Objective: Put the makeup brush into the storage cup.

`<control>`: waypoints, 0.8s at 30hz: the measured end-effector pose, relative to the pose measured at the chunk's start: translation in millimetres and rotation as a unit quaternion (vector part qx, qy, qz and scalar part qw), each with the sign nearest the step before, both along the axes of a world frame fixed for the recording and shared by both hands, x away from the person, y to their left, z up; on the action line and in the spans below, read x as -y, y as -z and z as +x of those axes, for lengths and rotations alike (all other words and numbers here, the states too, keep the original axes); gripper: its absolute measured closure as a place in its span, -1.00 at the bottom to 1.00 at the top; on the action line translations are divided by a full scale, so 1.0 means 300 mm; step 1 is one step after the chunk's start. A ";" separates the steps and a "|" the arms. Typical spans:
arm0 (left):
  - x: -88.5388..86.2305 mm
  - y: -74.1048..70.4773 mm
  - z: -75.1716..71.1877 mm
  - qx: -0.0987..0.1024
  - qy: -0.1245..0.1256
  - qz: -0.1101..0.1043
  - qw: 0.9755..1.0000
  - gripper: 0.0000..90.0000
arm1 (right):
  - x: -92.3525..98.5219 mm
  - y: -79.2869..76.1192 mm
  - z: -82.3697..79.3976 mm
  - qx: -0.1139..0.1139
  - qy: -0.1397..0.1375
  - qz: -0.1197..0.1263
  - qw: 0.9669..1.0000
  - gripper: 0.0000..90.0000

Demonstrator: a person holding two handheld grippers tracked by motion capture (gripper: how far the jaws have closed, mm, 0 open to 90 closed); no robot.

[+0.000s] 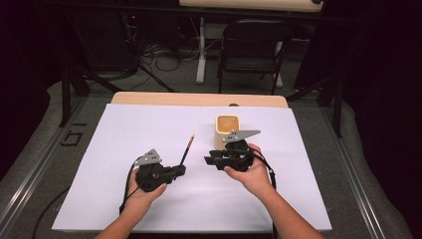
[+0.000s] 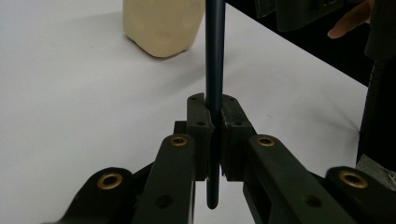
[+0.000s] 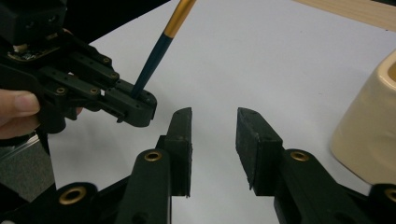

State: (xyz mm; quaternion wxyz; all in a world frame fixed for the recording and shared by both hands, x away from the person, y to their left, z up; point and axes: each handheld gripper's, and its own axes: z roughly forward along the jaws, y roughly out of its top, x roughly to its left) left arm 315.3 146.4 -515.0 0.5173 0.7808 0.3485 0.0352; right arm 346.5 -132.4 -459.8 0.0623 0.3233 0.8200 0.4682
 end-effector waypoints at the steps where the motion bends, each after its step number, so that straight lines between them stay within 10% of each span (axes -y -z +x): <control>1: 0.001 0.000 -0.001 0.000 0.000 -0.001 1.000 0.88 | 0.002 0.004 0.000 0.002 0.006 0.003 1.000 0.48; 24: 0.035 0.012 -0.019 0.001 -0.002 -0.032 0.999 0.88 | 0.006 0.023 0.008 -0.039 0.059 0.162 0.984 0.49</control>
